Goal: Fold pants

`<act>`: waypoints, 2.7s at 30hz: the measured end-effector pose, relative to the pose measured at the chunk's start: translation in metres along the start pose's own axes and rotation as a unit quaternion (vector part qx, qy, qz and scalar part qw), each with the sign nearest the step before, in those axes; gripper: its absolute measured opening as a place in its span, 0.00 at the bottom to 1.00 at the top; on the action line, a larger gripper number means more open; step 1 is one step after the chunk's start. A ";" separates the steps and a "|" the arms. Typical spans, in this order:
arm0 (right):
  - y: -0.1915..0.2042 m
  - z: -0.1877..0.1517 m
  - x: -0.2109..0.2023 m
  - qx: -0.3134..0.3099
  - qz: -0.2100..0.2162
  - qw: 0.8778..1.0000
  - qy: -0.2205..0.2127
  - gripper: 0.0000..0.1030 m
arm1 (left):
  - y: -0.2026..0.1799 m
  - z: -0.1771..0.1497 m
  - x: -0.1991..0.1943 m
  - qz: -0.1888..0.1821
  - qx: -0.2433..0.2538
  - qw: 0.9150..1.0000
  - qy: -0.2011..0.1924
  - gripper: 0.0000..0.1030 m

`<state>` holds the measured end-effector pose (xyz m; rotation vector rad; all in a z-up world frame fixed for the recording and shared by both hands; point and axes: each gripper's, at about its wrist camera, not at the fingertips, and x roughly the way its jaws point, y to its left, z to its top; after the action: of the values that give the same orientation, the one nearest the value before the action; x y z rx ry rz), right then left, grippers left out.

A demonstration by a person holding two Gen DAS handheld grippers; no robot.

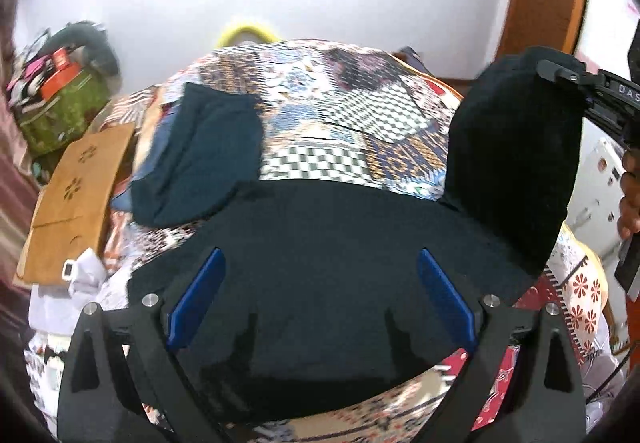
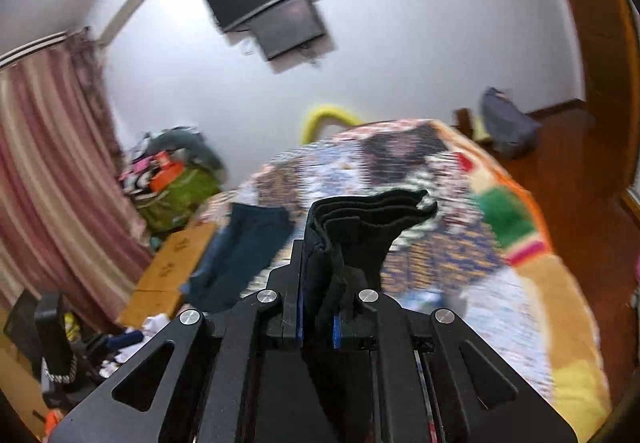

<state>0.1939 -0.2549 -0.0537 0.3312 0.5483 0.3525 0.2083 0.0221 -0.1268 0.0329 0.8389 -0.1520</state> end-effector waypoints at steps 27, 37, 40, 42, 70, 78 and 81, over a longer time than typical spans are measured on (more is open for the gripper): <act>0.113 -0.121 0.096 -0.200 0.142 0.932 0.266 0.45 | 0.051 -0.018 -0.012 0.016 -0.048 0.999 0.012 0.95; 0.056 -0.059 0.100 -0.174 0.081 0.962 0.192 0.52 | 0.001 0.032 0.027 -0.042 0.003 0.998 0.036 0.95; 0.036 -0.054 0.117 -0.157 0.066 0.964 0.204 0.52 | -0.016 0.039 0.051 -0.044 0.026 0.997 0.057 0.95; 0.022 -0.058 0.132 -0.138 0.065 0.962 0.228 0.52 | -0.025 0.039 0.072 -0.046 0.039 0.995 0.081 0.95; -0.056 -0.123 0.092 -0.094 0.008 0.948 0.304 0.52 | 0.000 -0.027 0.087 0.020 0.016 0.988 0.154 0.97; -0.035 -0.100 0.064 -0.137 -0.011 0.956 0.258 0.52 | 0.026 -0.034 0.046 0.035 -0.026 0.991 0.126 0.96; -0.020 -0.086 0.053 -0.148 -0.008 0.963 0.224 0.52 | 0.044 -0.034 0.023 0.051 -0.054 0.992 0.097 0.96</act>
<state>0.1926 -0.2327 -0.1542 -0.0486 0.9279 0.4919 0.2053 0.0661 -0.1680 -0.0109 1.0366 -0.0066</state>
